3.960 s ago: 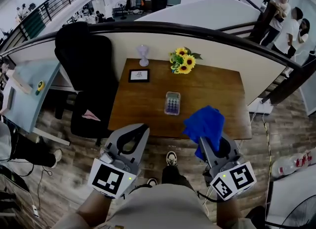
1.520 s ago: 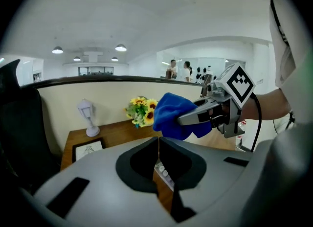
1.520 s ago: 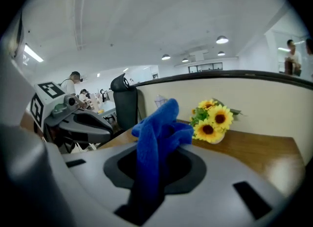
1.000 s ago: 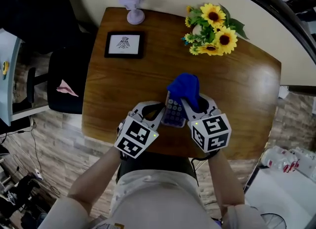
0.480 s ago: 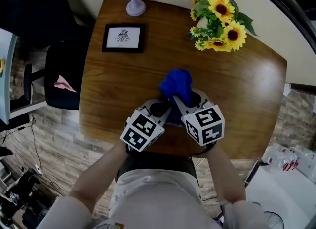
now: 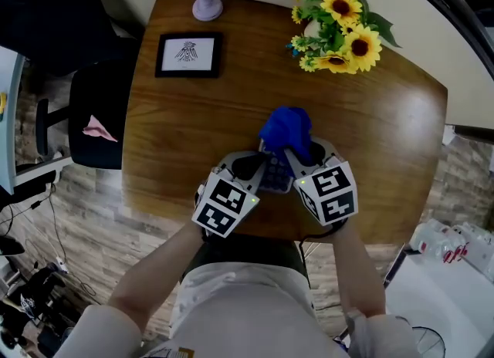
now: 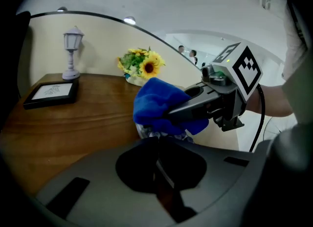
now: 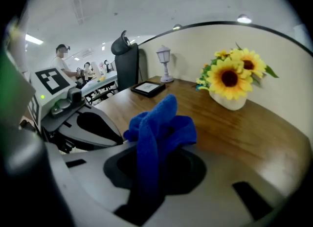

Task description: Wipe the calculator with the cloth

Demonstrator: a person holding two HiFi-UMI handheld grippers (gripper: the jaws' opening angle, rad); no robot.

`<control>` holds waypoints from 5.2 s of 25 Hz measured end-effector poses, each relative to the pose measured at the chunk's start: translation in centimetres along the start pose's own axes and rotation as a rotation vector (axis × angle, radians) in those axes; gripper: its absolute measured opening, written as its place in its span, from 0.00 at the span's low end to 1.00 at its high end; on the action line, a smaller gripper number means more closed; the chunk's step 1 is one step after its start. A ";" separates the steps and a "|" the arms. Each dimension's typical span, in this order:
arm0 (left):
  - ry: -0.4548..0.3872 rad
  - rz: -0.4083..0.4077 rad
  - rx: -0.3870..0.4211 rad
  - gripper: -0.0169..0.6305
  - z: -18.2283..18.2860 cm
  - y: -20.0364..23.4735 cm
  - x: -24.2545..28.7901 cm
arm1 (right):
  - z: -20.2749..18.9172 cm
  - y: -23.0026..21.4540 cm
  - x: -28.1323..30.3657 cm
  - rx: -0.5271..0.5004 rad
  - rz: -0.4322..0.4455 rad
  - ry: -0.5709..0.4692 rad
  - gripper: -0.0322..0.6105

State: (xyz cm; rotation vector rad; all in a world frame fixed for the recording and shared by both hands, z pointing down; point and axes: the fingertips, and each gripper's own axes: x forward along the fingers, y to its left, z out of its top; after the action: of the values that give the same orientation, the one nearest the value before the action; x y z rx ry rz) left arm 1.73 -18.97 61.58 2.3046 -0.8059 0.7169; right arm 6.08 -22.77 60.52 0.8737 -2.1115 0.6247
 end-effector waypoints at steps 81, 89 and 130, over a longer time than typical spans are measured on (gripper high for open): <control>-0.045 0.030 -0.135 0.03 -2.6 -0.8 -1.7 | -8.8 -0.4 -6.3 0.252 -0.182 0.075 0.20; -0.023 0.026 -0.180 0.03 -2.9 0.0 -1.9 | -3.9 7.7 -4.8 0.166 0.011 -0.042 0.20; -0.081 0.110 -0.176 0.03 -2.3 -0.7 -1.8 | -2.3 -0.6 -1.4 0.318 -0.079 -0.078 0.20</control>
State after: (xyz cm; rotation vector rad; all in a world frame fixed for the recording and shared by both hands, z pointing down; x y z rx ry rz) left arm 0.29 -16.31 61.77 2.1559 -0.9982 0.5784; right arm 8.25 -21.05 60.85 1.1663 -2.0666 0.9142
